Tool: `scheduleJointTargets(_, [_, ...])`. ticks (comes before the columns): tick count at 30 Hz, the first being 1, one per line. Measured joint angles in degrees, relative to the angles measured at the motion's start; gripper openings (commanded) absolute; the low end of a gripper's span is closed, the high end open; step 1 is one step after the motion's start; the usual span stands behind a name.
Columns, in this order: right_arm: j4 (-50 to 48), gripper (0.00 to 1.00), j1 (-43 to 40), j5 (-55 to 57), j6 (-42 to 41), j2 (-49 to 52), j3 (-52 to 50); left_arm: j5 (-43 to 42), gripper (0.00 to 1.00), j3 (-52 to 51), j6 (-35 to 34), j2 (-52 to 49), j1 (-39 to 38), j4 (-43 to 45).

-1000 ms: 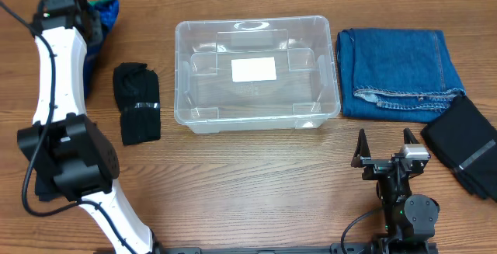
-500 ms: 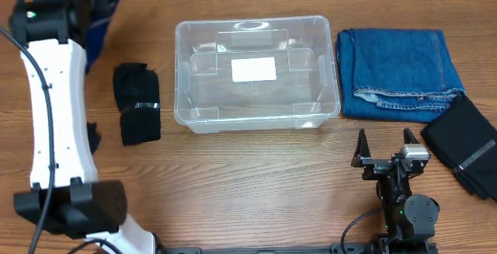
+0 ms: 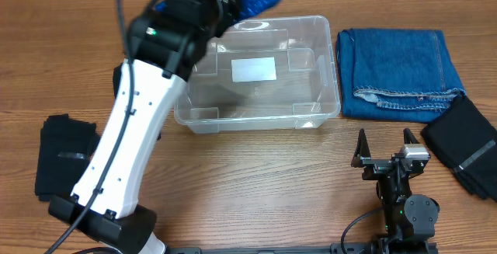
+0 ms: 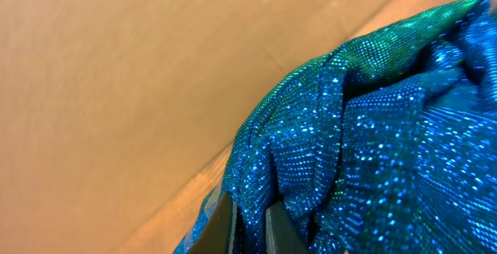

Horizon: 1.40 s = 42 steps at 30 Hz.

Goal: Pack container
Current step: 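Lift the sparkly fabric with the left gripper and lower it into the bin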

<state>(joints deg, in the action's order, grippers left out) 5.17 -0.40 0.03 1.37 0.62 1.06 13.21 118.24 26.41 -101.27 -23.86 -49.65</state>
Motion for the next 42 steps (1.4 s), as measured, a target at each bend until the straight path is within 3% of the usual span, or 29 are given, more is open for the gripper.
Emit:
scheduleJointTargets(7, [-0.02, 1.00, 0.00, -0.02, -0.04, 0.00, 0.00, 6.73, 0.04, 0.50, 11.21, -2.05, -5.05, -2.56])
scheduleJointTargets(18, [0.00, 1.00, 0.00, 0.00, 0.00, 0.00, 0.00, 11.08, 0.04, 0.59, 21.79, -13.51, -5.42, -3.23])
scheduleJointTargets(30, [-0.02, 1.00, 0.00, 0.00, -0.04, 0.00, 0.00, 11.52, 0.05, 0.59, 26.73, -23.63, -5.42, 3.17])
scheduleJointTargets(32, [-0.02, 1.00, 0.00, 0.00, -0.02, 0.00, 0.00, 11.52, 0.30, 0.59, 26.75, -24.52, -5.42, 4.00])
scheduleJointTargets(34, [0.00, 1.00, 0.00, 0.00, -0.04, 0.00, 0.00, 11.56, 0.45, 0.59, 27.12, -24.85, -5.62, 4.15])
scheduleJointTargets(38, [-0.02, 1.00, 0.00, 0.02, -0.04, 0.00, 0.00, 13.00, 0.56, 0.66, 26.29, -24.85, -7.28, 4.44])
scheduleJointTargets(42, [-0.02, 1.00, 0.00, 0.02, -0.04, 0.00, 0.00, 16.26, 0.56, 0.70, 23.15, -24.87, -10.62, 2.54])
